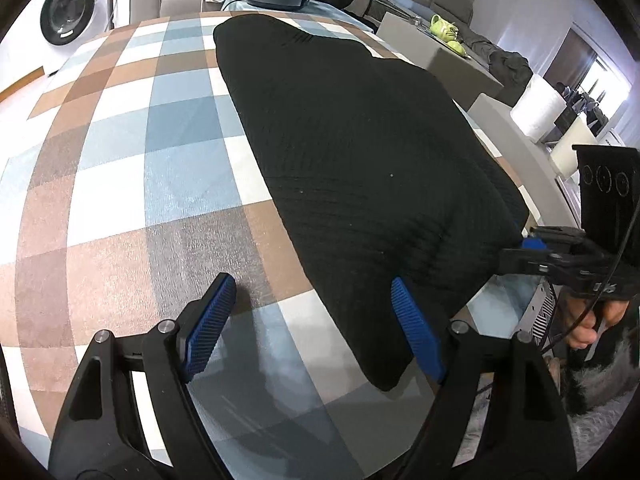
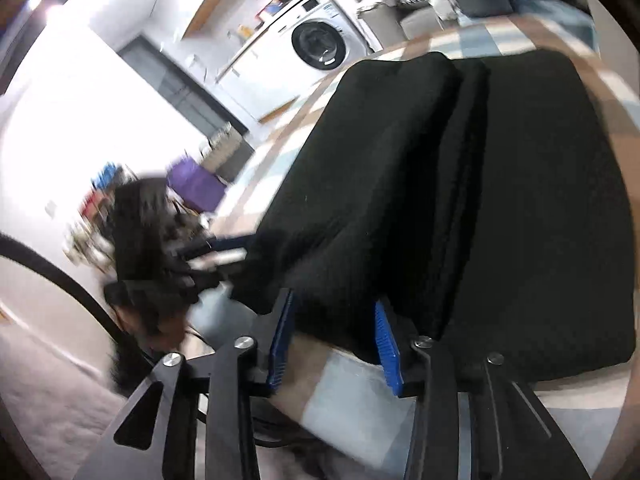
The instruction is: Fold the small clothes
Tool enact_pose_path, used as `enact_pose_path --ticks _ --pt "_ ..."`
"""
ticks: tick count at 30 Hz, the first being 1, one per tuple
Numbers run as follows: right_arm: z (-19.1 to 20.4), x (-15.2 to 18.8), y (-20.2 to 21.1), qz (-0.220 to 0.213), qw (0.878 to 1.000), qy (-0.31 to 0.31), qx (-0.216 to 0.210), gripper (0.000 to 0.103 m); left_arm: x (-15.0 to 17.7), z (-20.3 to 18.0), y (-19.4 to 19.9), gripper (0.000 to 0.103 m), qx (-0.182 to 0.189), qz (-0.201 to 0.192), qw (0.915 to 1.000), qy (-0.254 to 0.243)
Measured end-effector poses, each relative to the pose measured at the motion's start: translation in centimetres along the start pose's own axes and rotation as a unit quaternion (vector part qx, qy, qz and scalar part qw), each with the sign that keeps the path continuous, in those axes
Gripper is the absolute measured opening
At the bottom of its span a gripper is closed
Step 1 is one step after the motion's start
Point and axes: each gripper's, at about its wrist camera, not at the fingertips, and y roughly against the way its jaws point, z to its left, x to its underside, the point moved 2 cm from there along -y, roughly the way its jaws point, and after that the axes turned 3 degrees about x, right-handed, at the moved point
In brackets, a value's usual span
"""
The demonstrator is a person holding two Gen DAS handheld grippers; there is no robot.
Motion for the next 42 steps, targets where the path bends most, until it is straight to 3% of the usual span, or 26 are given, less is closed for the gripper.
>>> enact_pose_path --ticks 2,5,7,14,16,20,23,25,29,31,32,33,35,39,42 --pt "1.3 -0.4 0.7 -0.007 0.999 0.047 0.014 0.009 0.0 0.0 0.1 0.078 -0.001 -0.001 1.0000 -0.002" --pt "3.2 -1.2 4.0 -0.032 0.993 0.114 0.003 0.005 -0.1 0.3 0.4 0.078 -0.001 -0.001 1.0000 -0.002" --pt "3.3 -1.3 4.6 -0.021 0.989 0.145 0.024 0.005 -0.1 0.4 0.5 0.078 0.001 0.001 1.0000 -0.003" --pt "0.6 0.9 1.9 0.082 0.981 0.144 0.096 0.005 0.2 0.9 0.9 0.078 -0.001 0.004 1.0000 0.000" --pt "0.7 1.2 2.8 0.077 0.981 0.150 0.094 0.009 0.1 1.0 1.6 0.078 0.001 -0.008 1.0000 0.002" --pt "0.1 0.1 5.1 0.023 0.992 0.112 0.055 0.029 -1.3 1.0 2.8 0.078 0.022 -0.040 0.9988 0.016" --pt "-1.0 -1.7 4.7 -0.024 0.999 0.026 0.009 0.034 -2.6 0.2 2.2 0.078 0.019 -0.050 0.9985 0.015" --pt "-2.3 -3.0 2.9 -0.032 0.999 -0.035 0.006 0.038 -3.2 -0.5 1.4 0.078 0.016 -0.049 0.9986 0.012" --pt "-4.0 -5.0 -1.5 -0.036 0.993 -0.114 -0.017 0.038 -3.2 -1.3 -1.0 0.078 -0.022 -0.022 0.9995 0.001" --pt "-4.4 -6.1 -2.9 -0.027 0.991 -0.131 -0.005 0.028 -3.0 -1.3 -1.6 0.078 -0.028 -0.012 0.9995 0.006" --pt "-4.1 -6.6 -3.0 -0.034 0.991 -0.128 -0.008 0.015 -2.9 -1.2 -1.6 0.078 -0.024 -0.011 0.9996 0.010" --pt "-3.3 -7.0 -2.2 -0.059 0.992 -0.108 -0.014 0.009 -2.8 -1.2 -1.5 0.078 -0.022 -0.013 0.9996 0.012" --pt "-2.0 -7.2 -1.1 -0.081 0.994 -0.073 0.009 0.007 -2.9 -1.1 -1.0 0.078 -0.016 -0.024 0.9994 0.017" --pt "-3.4 -6.3 -2.7 -0.034 0.992 -0.081 0.096 0.008 -3.4 -0.4 -1.2 0.078 -0.023 -0.030 0.9987 0.034" --pt "-4.4 -6.0 -1.2 -0.048 0.991 -0.103 0.066 0.015 -3.4 -0.3 -1.7 0.078 -0.031 -0.019 0.9988 0.034"
